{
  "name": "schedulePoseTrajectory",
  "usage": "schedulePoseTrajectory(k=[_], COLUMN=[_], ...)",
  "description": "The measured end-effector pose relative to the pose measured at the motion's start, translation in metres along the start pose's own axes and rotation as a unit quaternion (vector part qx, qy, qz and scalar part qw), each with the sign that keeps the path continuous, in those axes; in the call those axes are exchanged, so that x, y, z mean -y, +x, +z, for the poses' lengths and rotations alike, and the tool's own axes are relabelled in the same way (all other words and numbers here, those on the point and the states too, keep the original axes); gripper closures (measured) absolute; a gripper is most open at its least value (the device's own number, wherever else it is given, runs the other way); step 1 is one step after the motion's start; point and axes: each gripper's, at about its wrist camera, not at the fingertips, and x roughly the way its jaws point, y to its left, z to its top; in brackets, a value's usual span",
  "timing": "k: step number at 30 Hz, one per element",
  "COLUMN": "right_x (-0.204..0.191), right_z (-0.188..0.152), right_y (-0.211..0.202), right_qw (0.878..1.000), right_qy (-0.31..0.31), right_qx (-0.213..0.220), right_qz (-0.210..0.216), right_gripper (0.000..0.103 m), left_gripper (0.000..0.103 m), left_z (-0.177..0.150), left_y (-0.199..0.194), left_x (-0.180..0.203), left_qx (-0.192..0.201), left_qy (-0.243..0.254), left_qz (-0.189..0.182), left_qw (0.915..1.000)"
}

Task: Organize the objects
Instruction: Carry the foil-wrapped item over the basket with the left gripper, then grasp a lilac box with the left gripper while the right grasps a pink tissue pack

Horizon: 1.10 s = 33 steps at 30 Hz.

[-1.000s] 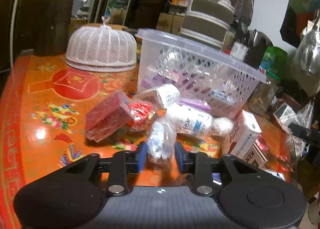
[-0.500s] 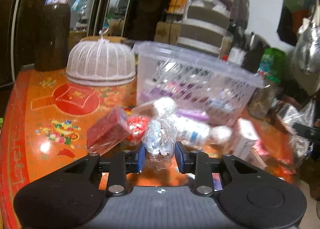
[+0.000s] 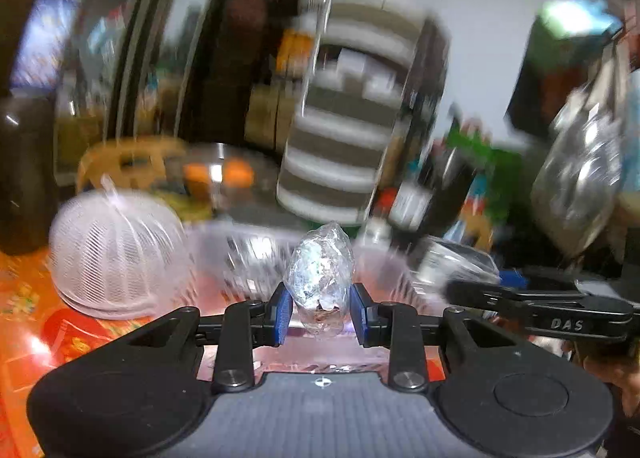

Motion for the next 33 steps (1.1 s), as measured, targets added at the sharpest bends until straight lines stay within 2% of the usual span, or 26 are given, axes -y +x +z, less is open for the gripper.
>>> schedulePoseTrajectory(k=[3, 6, 8, 9, 10, 13, 16, 18, 22, 23, 27, 29, 33], right_x=[0.004, 0.002, 0.001, -0.001, 0.000, -0.002, -0.006, -0.009, -0.026, -0.031, -0.053, -0.062, -0.067], right_z=[0.002, -0.007, -0.010, -0.010, -0.009, -0.011, -0.038, -0.073, -0.135, -0.141, -0.143, -0.138, -0.135], right_y=[0.047, 0.066, 0.068, 0.063, 0.057, 0.023, -0.020, -0.045, -0.068, -0.068, -0.055, -0.046, -0.022], right_qw=[0.998, 0.997, 0.997, 0.998, 0.998, 1.000, 1.000, 0.999, 0.998, 0.998, 0.998, 0.998, 0.997], right_qy=[-0.001, -0.003, -0.002, -0.002, -0.005, -0.004, -0.001, 0.011, 0.017, 0.016, -0.014, -0.031, -0.047], right_qx=[-0.061, -0.079, -0.079, -0.070, -0.057, -0.010, 0.024, 0.041, 0.041, 0.040, 0.025, 0.019, -0.006], right_qz=[-0.006, -0.005, -0.006, -0.006, -0.003, -0.005, 0.017, 0.020, 0.036, 0.041, 0.058, 0.059, 0.068], right_gripper=[0.048, 0.046, 0.028, 0.025, 0.021, 0.000, 0.000, 0.000, 0.000, 0.000, 0.001, 0.006, 0.007], left_gripper=[0.068, 0.066, 0.054, 0.041, 0.033, 0.026, 0.019, 0.019, 0.019, 0.019, 0.019, 0.019, 0.019], left_z=[0.004, -0.003, -0.006, -0.006, -0.008, -0.022, -0.064, -0.101, -0.168, -0.181, -0.199, -0.202, -0.214], left_y=[0.050, 0.066, 0.066, 0.060, 0.051, 0.011, -0.038, -0.062, -0.099, -0.105, -0.116, -0.116, -0.113], left_x=[-0.002, -0.009, -0.015, -0.018, -0.020, -0.022, -0.019, -0.018, -0.018, -0.016, -0.005, 0.000, -0.004], left_qx=[-0.060, -0.068, -0.058, -0.047, -0.033, 0.012, 0.027, 0.023, 0.000, -0.007, -0.016, -0.021, -0.040], left_qy=[-0.014, -0.025, -0.039, -0.042, -0.043, -0.040, -0.019, -0.013, -0.006, -0.004, 0.026, 0.039, 0.051], left_qz=[0.019, 0.023, 0.029, 0.032, 0.028, 0.002, -0.009, -0.008, 0.013, 0.020, 0.038, 0.038, 0.038], left_qw=[0.9979, 0.9971, 0.9972, 0.9975, 0.9981, 0.9991, 0.9994, 0.9996, 0.9999, 0.9998, 0.9988, 0.9983, 0.9972])
